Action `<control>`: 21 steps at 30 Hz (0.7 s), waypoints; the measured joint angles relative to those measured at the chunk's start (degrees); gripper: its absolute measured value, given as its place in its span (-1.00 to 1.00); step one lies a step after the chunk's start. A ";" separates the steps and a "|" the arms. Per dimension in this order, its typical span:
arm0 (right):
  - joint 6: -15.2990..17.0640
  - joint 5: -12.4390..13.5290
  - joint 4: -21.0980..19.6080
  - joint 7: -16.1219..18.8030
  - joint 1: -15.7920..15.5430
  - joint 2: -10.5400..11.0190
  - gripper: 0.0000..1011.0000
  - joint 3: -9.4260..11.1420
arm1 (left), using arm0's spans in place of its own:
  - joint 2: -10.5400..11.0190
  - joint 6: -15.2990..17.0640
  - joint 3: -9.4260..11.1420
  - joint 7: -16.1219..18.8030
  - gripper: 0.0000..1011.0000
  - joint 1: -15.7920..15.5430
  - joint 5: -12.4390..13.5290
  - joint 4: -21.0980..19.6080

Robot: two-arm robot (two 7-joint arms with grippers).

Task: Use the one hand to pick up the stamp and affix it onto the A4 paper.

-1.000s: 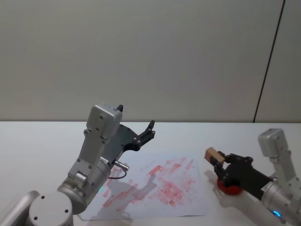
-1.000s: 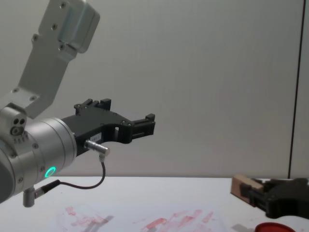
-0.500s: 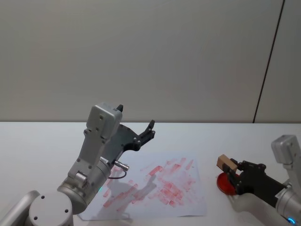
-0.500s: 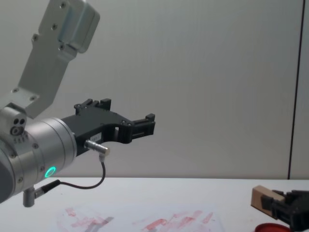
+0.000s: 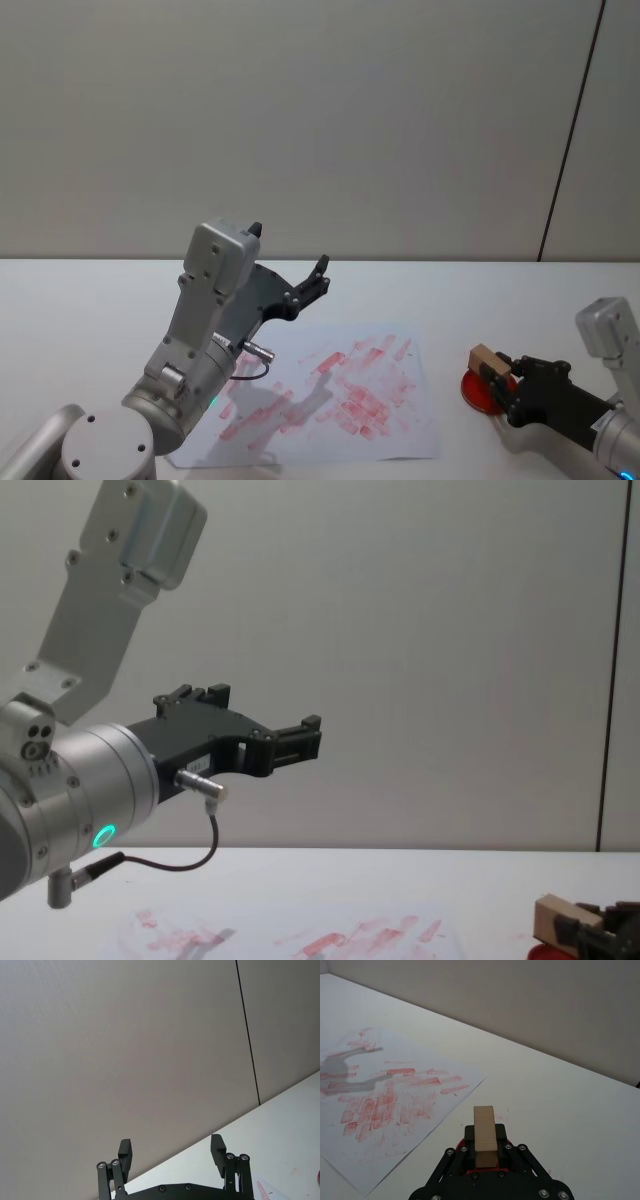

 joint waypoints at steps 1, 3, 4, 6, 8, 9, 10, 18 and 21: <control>0.07 -0.06 0.10 0.03 0.04 0.01 -0.57 0.00 | 0.00 0.00 0.00 0.00 0.98 0.00 0.00 0.00; 0.26 -0.23 0.37 0.11 0.16 0.02 -0.57 0.00 | 0.00 0.00 0.00 0.00 0.98 0.00 0.00 0.00; 0.31 -0.29 0.49 0.12 0.22 0.03 -0.57 0.00 | 0.00 0.00 0.00 0.00 0.98 0.00 0.00 0.00; 0.55 -0.41 0.73 0.17 0.33 0.04 -0.49 0.00 | 0.00 0.00 0.00 0.00 0.98 0.00 0.00 0.00; 0.69 -0.44 0.87 0.17 0.41 0.05 -0.41 0.00 | 0.00 0.00 0.00 0.00 0.98 0.00 0.00 0.00; 0.74 -0.44 0.93 0.17 0.44 0.05 -0.34 0.00 | 0.00 0.00 0.00 0.00 0.98 0.00 0.00 0.00; 0.86 -0.44 1.00 0.17 0.47 0.06 -0.25 0.00 | 0.00 0.00 0.00 0.00 0.98 0.00 0.00 0.00; 0.97 0.53 0.53 -0.07 0.56 0.11 0.27 0.15 | 0.00 0.00 0.00 0.00 0.98 0.00 0.00 0.00; 0.48 1.26 -0.28 -0.39 0.47 0.10 0.40 0.22 | 0.00 0.00 0.00 0.00 0.98 0.00 0.00 0.00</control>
